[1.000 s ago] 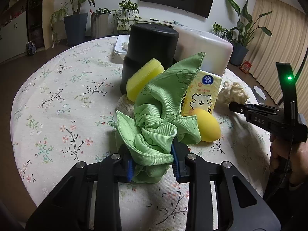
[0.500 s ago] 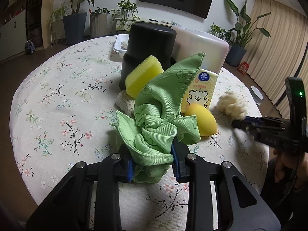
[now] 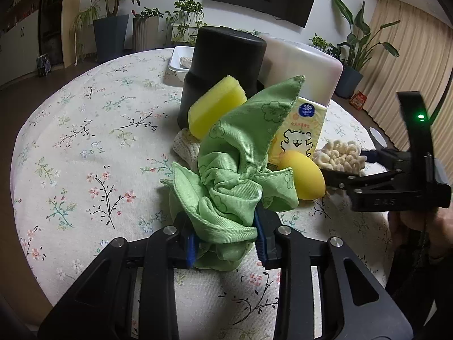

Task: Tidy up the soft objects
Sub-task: 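Grasp the green cloth with the left tool while the right tool grasps the cream scrunchie, then carry the green cloth and cream scrunchie over the white tray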

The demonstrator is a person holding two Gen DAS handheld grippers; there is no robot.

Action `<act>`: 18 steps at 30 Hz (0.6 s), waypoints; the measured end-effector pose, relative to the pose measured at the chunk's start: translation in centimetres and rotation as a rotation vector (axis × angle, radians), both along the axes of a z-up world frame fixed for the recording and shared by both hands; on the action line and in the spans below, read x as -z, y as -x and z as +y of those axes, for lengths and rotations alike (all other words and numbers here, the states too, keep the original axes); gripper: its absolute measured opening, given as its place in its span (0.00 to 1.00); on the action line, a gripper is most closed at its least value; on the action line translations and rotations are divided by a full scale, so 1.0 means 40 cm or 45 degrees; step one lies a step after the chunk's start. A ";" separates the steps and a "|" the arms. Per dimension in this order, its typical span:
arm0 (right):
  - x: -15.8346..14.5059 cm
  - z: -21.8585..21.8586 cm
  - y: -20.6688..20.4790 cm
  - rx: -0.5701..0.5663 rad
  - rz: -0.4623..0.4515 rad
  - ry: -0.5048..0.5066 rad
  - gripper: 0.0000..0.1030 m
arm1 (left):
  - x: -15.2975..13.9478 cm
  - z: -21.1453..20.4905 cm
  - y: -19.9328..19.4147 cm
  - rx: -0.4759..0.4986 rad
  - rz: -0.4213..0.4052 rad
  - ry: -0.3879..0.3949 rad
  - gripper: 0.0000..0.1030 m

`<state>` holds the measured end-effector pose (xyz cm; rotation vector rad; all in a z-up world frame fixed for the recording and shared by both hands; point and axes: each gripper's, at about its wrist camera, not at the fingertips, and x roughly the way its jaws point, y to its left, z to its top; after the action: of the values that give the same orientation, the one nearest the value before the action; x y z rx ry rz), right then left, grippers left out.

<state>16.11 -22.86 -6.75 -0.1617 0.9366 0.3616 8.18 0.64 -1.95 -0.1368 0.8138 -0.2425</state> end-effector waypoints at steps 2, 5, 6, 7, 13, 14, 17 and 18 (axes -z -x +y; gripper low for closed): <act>-0.003 -0.001 0.010 -0.019 -0.035 0.002 0.74 | 0.001 0.001 -0.001 -0.001 -0.003 0.001 0.30; -0.006 -0.007 0.019 -0.005 -0.052 -0.006 0.46 | 0.000 -0.002 0.000 -0.004 -0.009 -0.003 0.29; -0.006 -0.011 0.019 0.001 -0.050 -0.014 0.42 | 0.000 -0.003 0.001 -0.003 -0.011 -0.002 0.28; -0.005 -0.016 0.027 0.010 -0.051 -0.022 0.40 | -0.001 -0.003 0.003 -0.003 -0.011 -0.002 0.28; -0.008 -0.033 0.075 0.039 -0.038 -0.090 0.34 | -0.004 -0.003 0.004 -0.004 -0.013 0.001 0.27; -0.017 -0.042 0.074 0.042 -0.038 -0.099 0.34 | -0.006 -0.002 0.006 -0.005 -0.014 0.004 0.27; -0.030 -0.048 0.110 0.054 -0.041 -0.129 0.34 | -0.015 0.000 0.014 -0.007 -0.024 0.009 0.26; -0.032 -0.048 0.120 0.056 -0.043 -0.134 0.34 | -0.018 0.001 0.016 -0.008 -0.028 0.012 0.26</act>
<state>11.32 -24.78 -5.45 -0.0504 0.8845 0.3657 7.53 0.68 -1.23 -0.1450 0.7900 -0.2416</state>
